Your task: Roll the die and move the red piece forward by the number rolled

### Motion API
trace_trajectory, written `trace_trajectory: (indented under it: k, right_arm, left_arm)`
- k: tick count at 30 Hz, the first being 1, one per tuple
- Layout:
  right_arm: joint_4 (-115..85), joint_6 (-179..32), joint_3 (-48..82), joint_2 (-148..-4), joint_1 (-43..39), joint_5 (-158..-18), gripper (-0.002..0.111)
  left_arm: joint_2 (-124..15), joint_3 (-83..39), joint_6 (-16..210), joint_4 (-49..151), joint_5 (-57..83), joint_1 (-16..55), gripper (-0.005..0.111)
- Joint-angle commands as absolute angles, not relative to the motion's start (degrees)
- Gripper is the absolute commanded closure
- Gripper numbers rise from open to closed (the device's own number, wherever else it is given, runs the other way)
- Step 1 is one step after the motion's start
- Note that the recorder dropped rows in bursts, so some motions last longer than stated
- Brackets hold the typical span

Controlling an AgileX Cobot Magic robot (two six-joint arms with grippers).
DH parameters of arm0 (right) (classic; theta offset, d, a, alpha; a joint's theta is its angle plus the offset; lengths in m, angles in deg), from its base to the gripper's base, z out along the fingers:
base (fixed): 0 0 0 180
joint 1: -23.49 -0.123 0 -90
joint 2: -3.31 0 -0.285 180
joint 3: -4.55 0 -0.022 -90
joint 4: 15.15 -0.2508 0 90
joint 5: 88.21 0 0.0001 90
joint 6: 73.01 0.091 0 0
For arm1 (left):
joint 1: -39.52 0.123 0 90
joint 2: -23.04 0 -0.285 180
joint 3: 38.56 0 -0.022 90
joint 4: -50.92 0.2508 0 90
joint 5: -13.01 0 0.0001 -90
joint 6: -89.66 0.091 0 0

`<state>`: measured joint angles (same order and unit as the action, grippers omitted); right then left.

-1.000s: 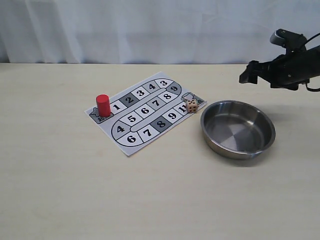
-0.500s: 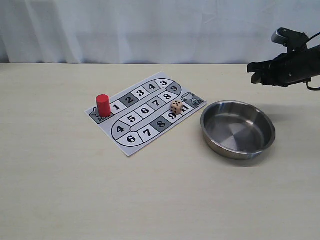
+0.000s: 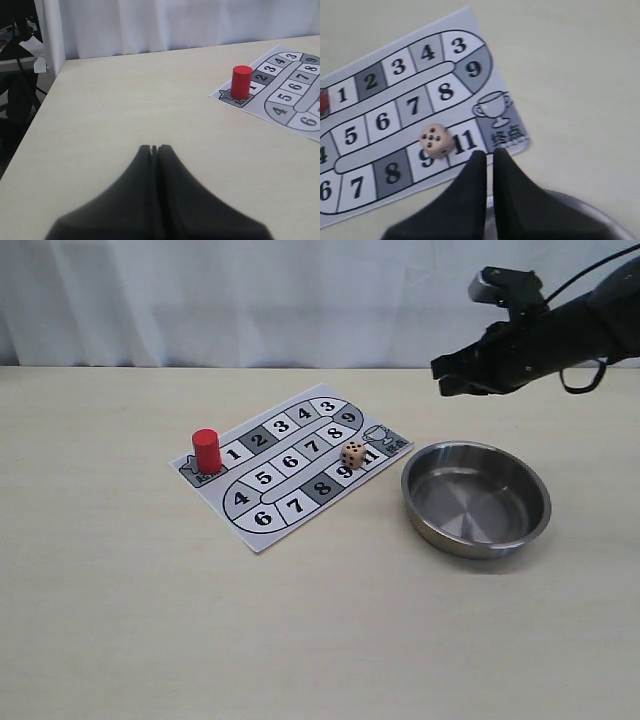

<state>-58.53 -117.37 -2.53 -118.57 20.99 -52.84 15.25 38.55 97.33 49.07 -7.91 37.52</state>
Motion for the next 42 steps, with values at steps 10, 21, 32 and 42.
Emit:
trace_trajectory:
  k: [10,21,32,42]
  right_arm:
    - [-26.92,-90.02,-13.67,-124.41,6.86,-47.33,0.104]
    - [-27.91,-86.28,-25.4,-134.95,6.63,-35.64,0.104]
    - [-28.34,-85.67,-25.4,-138.11,6.63,-35.67,0.104]
    - [-28.34,-85.79,-25.4,-140.74,6.63,-36.75,0.104]
  left_arm:
    - [15.26,38.66,97.12,48.71,-7.27,37.52,0.107]
    - [15.26,38.66,97.12,48.71,-7.27,37.52,0.107]
    - [15.26,38.66,97.12,48.71,-7.27,37.52,0.107]
    - [15.26,38.66,97.12,48.71,-7.27,37.52,0.107]
